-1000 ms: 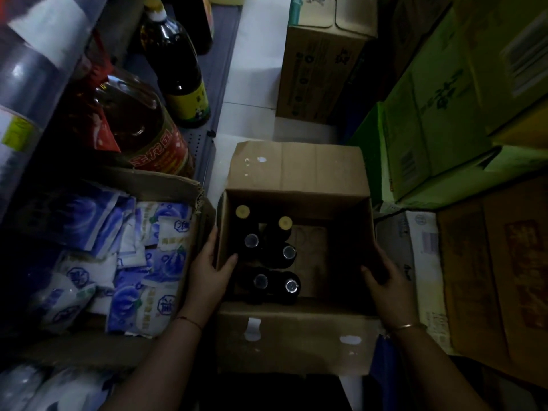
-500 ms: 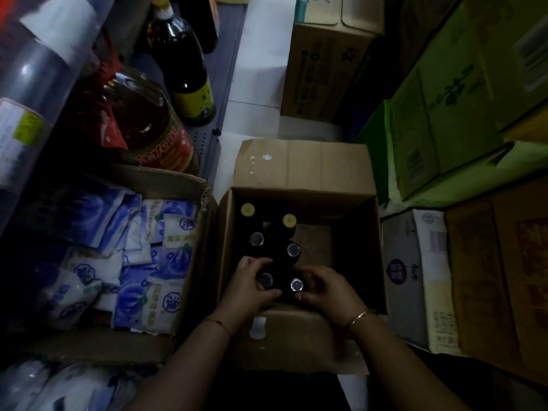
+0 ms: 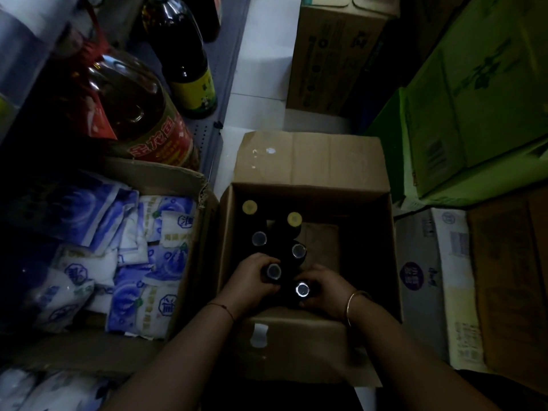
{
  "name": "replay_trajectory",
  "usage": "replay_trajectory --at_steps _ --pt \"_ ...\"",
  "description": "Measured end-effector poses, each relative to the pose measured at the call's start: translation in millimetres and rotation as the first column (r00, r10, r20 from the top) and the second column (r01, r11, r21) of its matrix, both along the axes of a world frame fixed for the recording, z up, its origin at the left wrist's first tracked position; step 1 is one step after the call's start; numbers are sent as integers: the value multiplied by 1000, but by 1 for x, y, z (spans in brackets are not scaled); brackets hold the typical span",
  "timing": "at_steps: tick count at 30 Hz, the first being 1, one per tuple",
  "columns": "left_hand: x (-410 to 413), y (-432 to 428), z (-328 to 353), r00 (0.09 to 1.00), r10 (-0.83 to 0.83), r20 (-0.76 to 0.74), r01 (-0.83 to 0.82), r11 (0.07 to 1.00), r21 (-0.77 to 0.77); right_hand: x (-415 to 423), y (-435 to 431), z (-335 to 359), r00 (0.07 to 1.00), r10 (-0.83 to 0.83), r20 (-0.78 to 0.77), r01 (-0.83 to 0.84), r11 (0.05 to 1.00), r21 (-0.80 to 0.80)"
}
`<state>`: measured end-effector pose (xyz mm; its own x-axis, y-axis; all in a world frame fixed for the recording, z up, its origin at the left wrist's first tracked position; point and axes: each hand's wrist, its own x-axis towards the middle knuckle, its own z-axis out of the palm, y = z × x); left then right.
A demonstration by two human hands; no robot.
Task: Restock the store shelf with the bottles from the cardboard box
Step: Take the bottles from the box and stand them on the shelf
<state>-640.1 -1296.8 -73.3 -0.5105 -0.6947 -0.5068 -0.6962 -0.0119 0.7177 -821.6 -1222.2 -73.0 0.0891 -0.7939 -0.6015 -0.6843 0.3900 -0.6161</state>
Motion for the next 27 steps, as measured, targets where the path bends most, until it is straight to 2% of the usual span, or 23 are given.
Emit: replay_trajectory --at_steps 5,11,16,21,27 --pt "-4 -1 -2 997 76 10 -76 997 -12 0 0 -2 997 -49 55 52 998 -47" --pt "-5 4 6 999 20 -29 -22 999 -47 -5 5 8 998 -47 46 51 993 -106" --pt "-4 2 38 998 37 -51 -42 993 -109 -11 12 48 985 -142 96 155 976 -152" --pt "-1 -1 114 994 53 -101 -69 983 -171 -22 19 128 951 -262 165 286 947 -144" --pt "3 -7 250 978 44 -203 -95 964 -250 -31 14 259 911 -357 207 395 900 -185"
